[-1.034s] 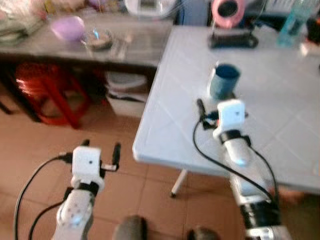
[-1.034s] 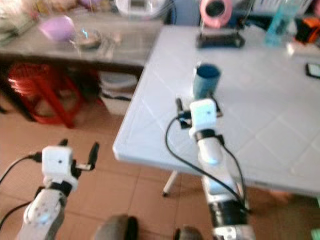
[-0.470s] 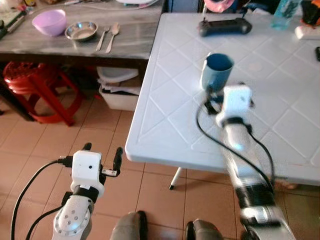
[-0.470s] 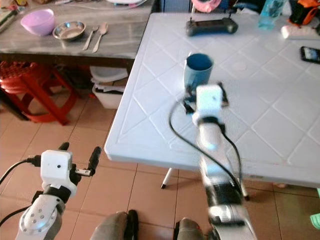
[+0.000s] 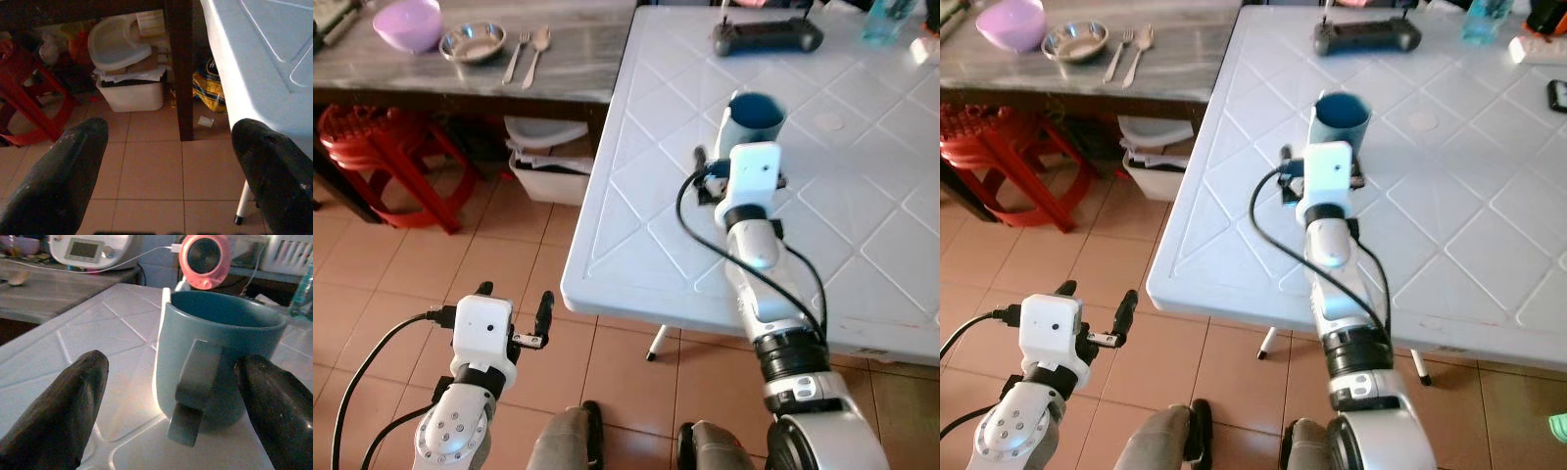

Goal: Setting the table

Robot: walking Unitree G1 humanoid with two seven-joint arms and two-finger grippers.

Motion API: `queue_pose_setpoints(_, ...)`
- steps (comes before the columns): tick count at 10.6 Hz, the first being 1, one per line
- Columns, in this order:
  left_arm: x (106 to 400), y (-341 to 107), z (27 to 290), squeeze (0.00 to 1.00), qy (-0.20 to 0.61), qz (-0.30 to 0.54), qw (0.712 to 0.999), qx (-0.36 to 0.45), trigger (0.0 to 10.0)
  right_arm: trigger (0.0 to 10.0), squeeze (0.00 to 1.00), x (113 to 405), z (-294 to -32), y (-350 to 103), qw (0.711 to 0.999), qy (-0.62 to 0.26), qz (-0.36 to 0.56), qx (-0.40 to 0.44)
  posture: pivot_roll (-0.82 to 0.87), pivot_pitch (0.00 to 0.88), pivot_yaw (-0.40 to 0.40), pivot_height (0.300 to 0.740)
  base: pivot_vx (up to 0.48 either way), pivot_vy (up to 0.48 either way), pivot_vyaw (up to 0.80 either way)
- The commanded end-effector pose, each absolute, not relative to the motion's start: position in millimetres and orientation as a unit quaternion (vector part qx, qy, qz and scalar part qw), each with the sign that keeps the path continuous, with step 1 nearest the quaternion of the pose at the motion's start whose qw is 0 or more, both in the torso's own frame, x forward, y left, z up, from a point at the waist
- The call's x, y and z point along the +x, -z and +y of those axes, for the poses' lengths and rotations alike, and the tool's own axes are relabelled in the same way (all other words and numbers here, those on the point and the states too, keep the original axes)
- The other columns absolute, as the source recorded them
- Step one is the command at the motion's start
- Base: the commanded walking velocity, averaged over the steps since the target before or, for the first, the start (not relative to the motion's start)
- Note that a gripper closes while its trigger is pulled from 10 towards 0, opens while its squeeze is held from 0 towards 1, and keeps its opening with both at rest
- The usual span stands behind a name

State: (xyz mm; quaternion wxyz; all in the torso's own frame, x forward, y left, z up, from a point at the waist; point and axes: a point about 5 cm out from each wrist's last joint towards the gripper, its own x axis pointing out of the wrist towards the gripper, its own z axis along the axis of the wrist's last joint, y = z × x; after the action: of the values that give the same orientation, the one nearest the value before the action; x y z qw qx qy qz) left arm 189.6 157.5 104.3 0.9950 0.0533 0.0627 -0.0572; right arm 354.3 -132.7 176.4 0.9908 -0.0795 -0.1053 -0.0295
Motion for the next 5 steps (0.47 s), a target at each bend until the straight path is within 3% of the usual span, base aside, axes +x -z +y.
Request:
queue_pose_setpoints(1, 186.6, -105.5, 159.6, 0.00, 0.057, 0.066, 0.995, 0.059, 10.0, 3.5, 0.00, 356.2, -141.9, -176.2, 0.990, 0.057, -0.100, -0.081, 0.12, 0.241, 0.078, 0.740, 0.000, 0.000, 0.00)
queue_pose_setpoints(2, 186.3, -105.4, 159.6, 0.00, 0.058, 0.066, 0.994, 0.058, 10.0, 0.0, 0.00, 357.7, -148.9, -174.7, 0.991, 0.066, -0.092, -0.067, 0.12, 0.245, 0.079, 0.740, 0.000, 0.000, 0.00)
queue_pose_setpoints(5, 187.6, -105.5, 159.1, 0.00, 0.059, 0.066, 0.994, 0.058, 10.0, 0.0, 0.00, 363.2, -158.4, -181.9, 0.989, 0.085, -0.101, -0.073, 0.12, 0.242, 0.078, 0.740, 0.000, 0.000, 0.00)
